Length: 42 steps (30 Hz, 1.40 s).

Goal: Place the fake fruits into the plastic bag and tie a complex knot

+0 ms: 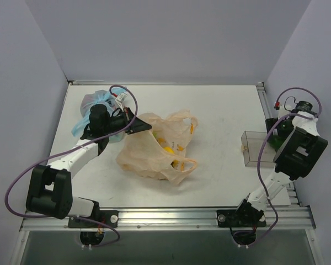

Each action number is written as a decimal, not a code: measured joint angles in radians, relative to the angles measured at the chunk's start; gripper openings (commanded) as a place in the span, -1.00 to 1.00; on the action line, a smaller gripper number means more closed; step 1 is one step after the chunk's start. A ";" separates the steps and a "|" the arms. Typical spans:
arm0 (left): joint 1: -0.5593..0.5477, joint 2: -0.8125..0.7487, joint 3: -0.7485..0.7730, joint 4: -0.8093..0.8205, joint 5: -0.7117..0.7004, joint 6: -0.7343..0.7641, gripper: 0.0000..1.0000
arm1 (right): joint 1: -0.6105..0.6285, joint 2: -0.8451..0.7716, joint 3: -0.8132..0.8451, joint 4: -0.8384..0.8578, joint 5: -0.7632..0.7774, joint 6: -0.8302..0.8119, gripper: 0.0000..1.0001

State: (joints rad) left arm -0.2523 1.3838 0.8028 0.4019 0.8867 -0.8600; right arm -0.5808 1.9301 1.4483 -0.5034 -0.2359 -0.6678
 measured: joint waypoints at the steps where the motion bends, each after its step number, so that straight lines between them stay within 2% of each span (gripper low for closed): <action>1: 0.000 0.000 0.002 -0.003 0.000 0.002 -1.00 | 0.000 0.000 -0.006 0.003 0.000 0.000 0.90; 4: 0.000 0.000 0.009 -0.010 0.000 0.007 -1.00 | 0.000 0.001 -0.024 0.018 0.000 0.000 0.84; 7: 0.000 0.000 0.014 -0.018 0.000 0.012 -1.00 | 0.000 0.002 -0.045 0.031 0.000 -0.006 0.62; 8: 0.000 0.000 0.015 -0.019 0.000 0.014 -1.00 | 0.000 0.002 -0.049 0.034 0.000 -0.010 0.44; 13: 0.000 0.000 0.016 -0.028 0.000 0.022 -1.00 | 0.000 -0.007 -0.061 0.048 -0.003 -0.016 0.13; 21: 0.000 0.000 0.024 -0.037 0.000 0.030 -1.00 | 0.000 -0.093 -0.125 -0.009 -0.039 -0.021 0.09; 27: 0.000 0.000 0.024 -0.040 0.000 0.030 -1.00 | 0.051 -0.318 -0.125 -0.146 -0.179 0.045 0.09; 30: 0.000 0.000 0.024 -0.040 -0.001 0.030 -1.00 | 0.188 -0.430 -0.115 -0.177 -0.248 0.125 0.09; 34: -0.001 0.000 0.024 -0.041 0.000 0.030 -1.00 | 0.484 -0.503 -0.098 -0.174 -0.330 0.261 0.09; 39: -0.001 0.000 0.027 -0.039 -0.005 0.021 -1.00 | 0.831 -0.481 -0.079 -0.142 -0.351 0.426 0.08; 42: -0.001 0.000 0.030 -0.036 -0.008 0.006 -1.00 | 0.993 -0.422 -0.059 -0.098 -0.324 0.491 0.09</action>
State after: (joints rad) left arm -0.2535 1.3838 0.8330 0.3660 0.8791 -0.8543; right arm 0.4126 1.5082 1.3891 -0.6014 -0.5598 -0.1768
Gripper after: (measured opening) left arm 0.029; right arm 0.757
